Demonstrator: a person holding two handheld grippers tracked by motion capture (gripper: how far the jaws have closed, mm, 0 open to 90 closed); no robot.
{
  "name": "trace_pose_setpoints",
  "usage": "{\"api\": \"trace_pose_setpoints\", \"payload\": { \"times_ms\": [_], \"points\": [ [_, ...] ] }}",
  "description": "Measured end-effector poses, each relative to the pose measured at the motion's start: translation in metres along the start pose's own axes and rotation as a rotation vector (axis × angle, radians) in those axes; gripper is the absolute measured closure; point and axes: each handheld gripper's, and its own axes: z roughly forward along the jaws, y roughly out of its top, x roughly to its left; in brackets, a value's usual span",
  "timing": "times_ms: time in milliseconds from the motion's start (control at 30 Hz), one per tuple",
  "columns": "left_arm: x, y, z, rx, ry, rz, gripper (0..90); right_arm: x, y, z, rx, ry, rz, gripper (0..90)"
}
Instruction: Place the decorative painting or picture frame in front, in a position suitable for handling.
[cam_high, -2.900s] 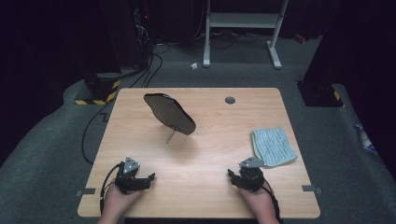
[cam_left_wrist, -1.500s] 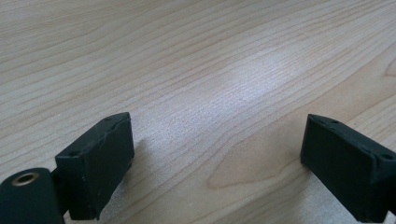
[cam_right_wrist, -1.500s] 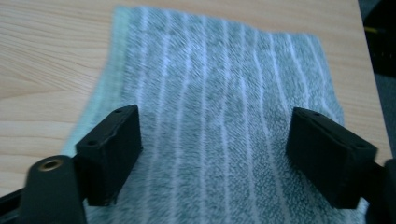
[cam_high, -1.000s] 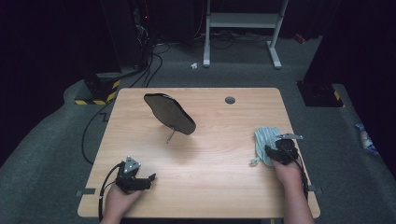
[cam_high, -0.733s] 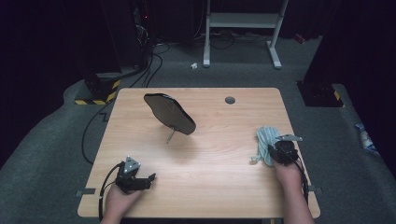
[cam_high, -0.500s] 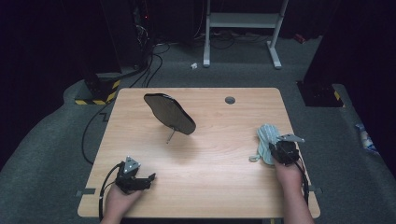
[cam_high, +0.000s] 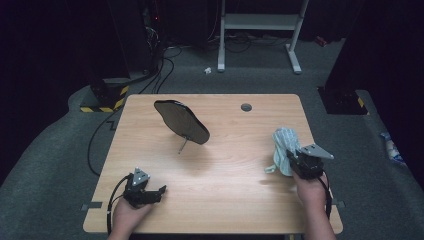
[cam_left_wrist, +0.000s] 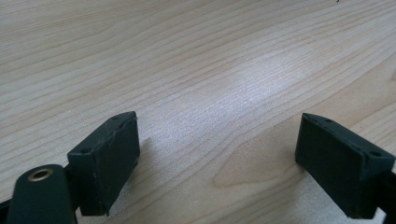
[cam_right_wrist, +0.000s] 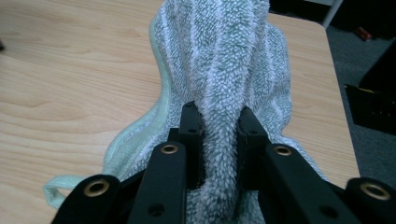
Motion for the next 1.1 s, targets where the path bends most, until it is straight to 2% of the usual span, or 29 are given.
{"api": "trace_pose_setpoints", "payload": {
  "times_ms": [200, 333, 467, 800, 967, 1100],
  "points": [
    [0.0, 0.0, 0.0, -0.001, 0.003, -0.001, 14.2, 0.013, 0.001, -0.013, -0.031, 0.032, -0.004, 76.1],
    [0.0, 0.0, 0.0, -0.001, 0.003, -0.001, 14.1, 0.025, 0.004, -0.019, -0.049, 0.051, -0.029, 76.0],
    [0.0, 0.0, 0.0, -0.001, 0.005, -0.002, 14.2, 0.041, 0.006, -0.026, -0.065, 0.092, -0.047, 75.8],
    [-0.001, 0.0, -0.001, -0.001, 0.011, -0.004, 14.6, 0.069, 0.006, -0.034, -0.069, 0.145, -0.079, 75.6],
    [-0.001, 0.0, -0.001, -0.002, 0.012, -0.008, 14.6, 0.079, 0.002, -0.033, -0.049, 0.181, -0.082, 75.3],
    [-0.001, 0.0, -0.001, -0.001, 0.013, -0.006, 14.6, 0.088, -0.007, -0.025, 0.007, 0.19, -0.109, 75.0]
  ]
}}
